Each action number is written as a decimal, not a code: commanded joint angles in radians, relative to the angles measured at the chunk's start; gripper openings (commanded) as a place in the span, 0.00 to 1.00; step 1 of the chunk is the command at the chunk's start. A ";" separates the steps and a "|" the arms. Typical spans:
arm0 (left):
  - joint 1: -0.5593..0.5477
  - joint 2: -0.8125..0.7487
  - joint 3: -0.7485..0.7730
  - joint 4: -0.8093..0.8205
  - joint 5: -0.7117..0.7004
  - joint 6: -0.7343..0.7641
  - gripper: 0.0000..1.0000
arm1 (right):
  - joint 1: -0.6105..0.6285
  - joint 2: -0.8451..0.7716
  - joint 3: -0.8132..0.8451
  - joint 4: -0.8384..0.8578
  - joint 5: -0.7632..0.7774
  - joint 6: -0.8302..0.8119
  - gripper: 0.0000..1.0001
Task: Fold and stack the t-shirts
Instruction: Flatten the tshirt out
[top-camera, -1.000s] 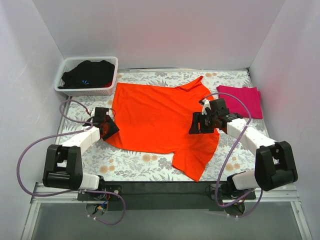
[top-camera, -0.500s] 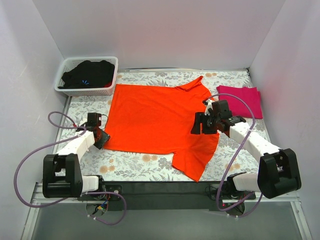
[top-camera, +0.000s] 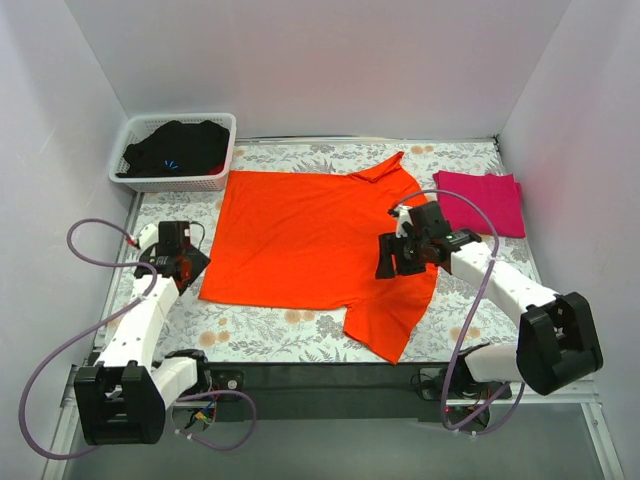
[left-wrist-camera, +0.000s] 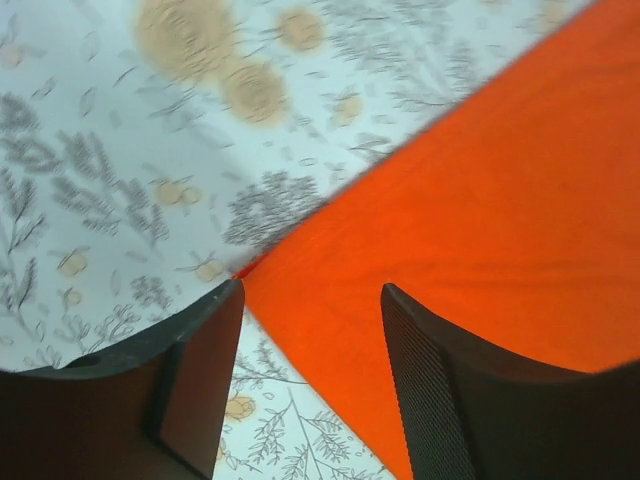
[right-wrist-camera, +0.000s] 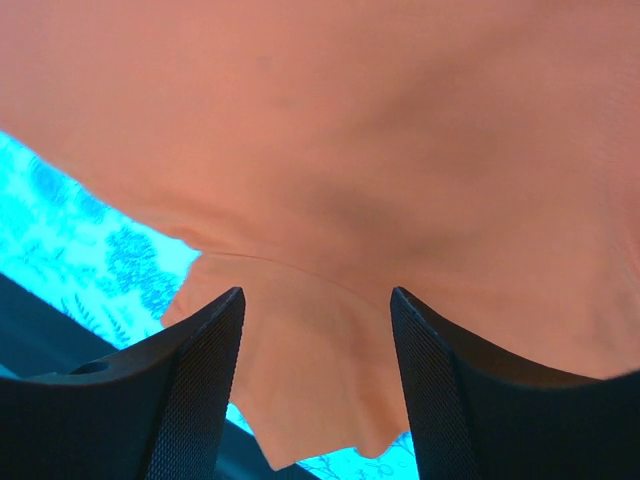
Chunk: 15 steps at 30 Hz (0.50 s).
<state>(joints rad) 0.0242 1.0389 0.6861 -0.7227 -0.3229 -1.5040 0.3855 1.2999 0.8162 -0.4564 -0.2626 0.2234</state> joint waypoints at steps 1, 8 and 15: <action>-0.064 0.012 0.078 0.077 0.027 0.139 0.55 | 0.146 0.044 0.115 -0.060 0.055 -0.045 0.56; -0.363 0.237 0.177 0.140 0.016 0.162 0.58 | 0.288 0.208 0.224 -0.064 0.140 -0.030 0.50; -0.369 0.361 0.118 0.086 -0.018 -0.011 0.56 | 0.306 0.291 0.198 -0.129 0.115 -0.025 0.51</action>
<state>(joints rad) -0.3489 1.4055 0.8429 -0.5915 -0.3016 -1.4166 0.6834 1.5951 1.0183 -0.5320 -0.1440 0.2031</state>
